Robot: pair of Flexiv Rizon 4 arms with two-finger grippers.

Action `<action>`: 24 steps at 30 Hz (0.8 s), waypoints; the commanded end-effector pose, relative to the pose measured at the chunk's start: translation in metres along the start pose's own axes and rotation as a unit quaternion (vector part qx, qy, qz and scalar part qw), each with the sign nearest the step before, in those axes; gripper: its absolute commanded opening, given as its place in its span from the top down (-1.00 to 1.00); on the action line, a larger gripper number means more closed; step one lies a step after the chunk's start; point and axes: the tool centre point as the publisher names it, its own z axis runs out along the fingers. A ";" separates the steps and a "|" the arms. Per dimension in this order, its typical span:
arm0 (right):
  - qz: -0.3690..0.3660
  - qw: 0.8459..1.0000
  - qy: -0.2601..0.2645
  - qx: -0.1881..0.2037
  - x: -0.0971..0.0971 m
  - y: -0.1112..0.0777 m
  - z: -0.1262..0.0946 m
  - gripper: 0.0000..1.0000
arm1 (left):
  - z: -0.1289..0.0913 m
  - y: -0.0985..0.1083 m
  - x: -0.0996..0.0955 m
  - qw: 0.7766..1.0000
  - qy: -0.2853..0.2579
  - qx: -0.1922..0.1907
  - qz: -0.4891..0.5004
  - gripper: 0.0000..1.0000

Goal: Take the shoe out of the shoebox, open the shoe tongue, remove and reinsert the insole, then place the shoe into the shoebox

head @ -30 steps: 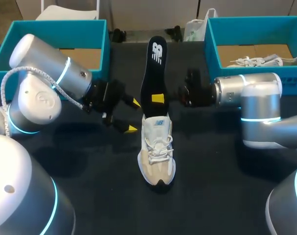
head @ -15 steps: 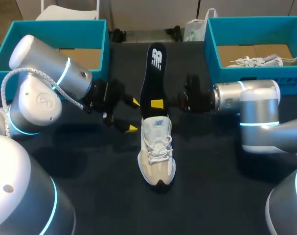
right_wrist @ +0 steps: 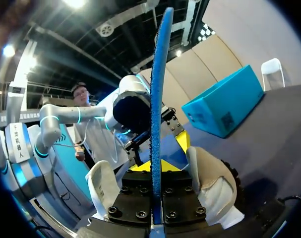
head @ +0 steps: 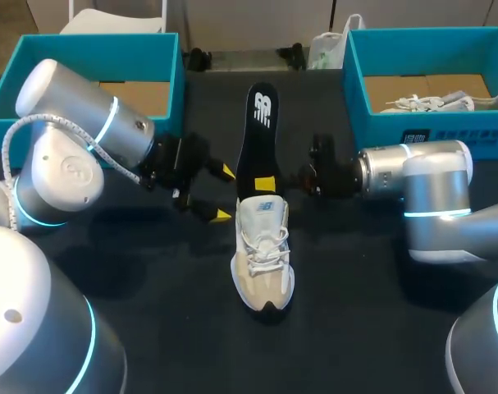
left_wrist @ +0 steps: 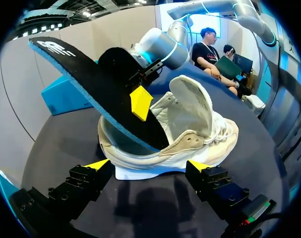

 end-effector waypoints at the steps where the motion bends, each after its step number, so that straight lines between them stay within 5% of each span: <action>1: 0.010 1.000 -0.003 0.004 0.003 -0.006 0.002 1.00 | 0.000 -0.001 0.000 1.000 0.000 -0.002 0.000 -1.00; 24: 0.066 0.998 -0.011 0.006 0.012 -0.035 0.004 1.00 | 0.000 -0.001 0.000 1.000 0.000 -0.002 0.000 -1.00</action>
